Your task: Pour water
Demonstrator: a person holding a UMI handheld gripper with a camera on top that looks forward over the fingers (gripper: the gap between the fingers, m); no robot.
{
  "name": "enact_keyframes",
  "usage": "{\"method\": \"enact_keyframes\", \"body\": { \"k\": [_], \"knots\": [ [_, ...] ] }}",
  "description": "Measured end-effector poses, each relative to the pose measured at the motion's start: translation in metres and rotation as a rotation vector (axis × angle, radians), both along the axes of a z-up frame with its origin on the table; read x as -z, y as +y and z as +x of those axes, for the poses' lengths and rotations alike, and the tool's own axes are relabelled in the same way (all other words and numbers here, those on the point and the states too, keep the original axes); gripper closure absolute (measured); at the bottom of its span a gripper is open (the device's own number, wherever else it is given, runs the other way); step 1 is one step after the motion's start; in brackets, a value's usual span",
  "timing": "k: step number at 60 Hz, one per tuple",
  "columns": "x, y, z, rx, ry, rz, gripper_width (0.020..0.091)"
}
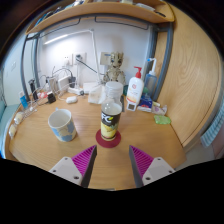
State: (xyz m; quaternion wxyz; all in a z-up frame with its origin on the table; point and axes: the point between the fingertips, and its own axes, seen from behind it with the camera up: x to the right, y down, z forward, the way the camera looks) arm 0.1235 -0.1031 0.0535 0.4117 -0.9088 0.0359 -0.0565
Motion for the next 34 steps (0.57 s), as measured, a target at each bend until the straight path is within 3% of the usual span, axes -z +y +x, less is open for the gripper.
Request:
{"method": "enact_keyframes", "body": {
  "k": [11, 34],
  "knots": [
    [-0.046, -0.025, 0.001, -0.055, 0.059, -0.013, 0.0474],
    [-0.094, -0.03, 0.022, -0.02, 0.121, 0.03, 0.0477]
  ]
}}
